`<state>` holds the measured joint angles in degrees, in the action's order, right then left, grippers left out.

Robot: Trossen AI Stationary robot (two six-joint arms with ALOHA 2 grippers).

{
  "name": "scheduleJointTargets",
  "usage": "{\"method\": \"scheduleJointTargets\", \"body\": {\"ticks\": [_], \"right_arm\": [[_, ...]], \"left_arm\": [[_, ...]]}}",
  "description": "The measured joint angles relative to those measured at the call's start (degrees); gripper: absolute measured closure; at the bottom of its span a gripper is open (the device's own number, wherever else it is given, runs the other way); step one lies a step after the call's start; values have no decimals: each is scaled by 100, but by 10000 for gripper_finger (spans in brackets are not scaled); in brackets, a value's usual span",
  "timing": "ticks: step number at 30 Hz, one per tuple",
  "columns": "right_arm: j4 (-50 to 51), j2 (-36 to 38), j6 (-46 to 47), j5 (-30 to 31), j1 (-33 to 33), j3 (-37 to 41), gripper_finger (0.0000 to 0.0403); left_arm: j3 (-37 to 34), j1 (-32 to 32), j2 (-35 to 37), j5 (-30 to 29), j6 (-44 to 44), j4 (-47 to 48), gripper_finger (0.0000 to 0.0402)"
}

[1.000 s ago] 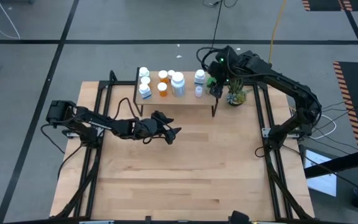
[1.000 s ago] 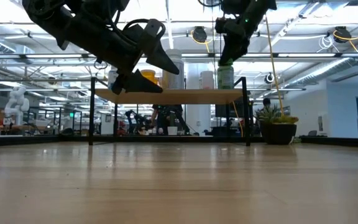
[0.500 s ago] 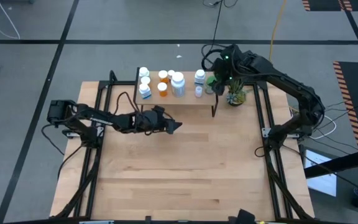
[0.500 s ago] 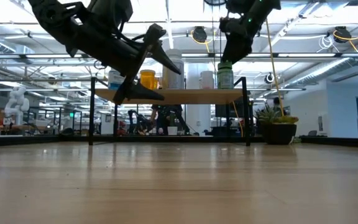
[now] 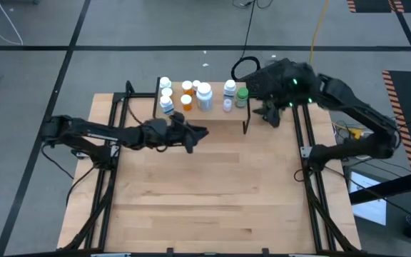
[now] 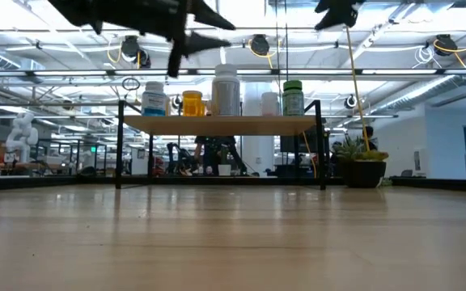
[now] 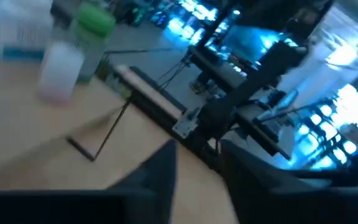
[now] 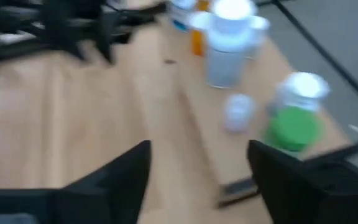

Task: Pick and place medicine bottles onto shelf by color
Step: Return to Home Position

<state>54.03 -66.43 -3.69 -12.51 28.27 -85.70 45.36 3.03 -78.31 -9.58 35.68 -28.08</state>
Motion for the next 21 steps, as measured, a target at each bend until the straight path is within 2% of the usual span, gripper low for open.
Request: {"method": "scheduleJointTargets", "body": {"ticks": [4, 5, 7, 8, 11, 14, 18, 21], "right_arm": [[-922, 588, 855, -5, -777, 826, 265], [-1265, 748, 997, -17, -967, 1103, 299], [-2058, 1067, 1070, -185, -1288, 1733, 366], [-2432, 1207, 950, -361, -1397, 2080, 383], [-3429, 1577, 531, -1003, -1653, 3204, 381], [-4443, 1852, 462, -1145, -1824, 4178, 374], [-6764, 2216, 258, -1157, -1952, 5389, 396], [-8144, 2499, 134, -1170, -1839, 6051, 399]], "left_arm": [[-4, 59, 772, 500, -1100, 187, 374], [-6, 74, 1011, 664, -1393, 395, 387], [3, 65, 1374, 892, -1929, 844, 386], [5, 65, 1555, 903, -2232, 1270, 381], [-6, 63, 1872, 581, -2826, 2617, 365], [-17, 17, 2018, 502, -2754, 3750, 363], [-120, -438, 2103, 676, -2824, 4057, 392], [-360, -720, 2229, 389, -2804, 3979, 392]]}}
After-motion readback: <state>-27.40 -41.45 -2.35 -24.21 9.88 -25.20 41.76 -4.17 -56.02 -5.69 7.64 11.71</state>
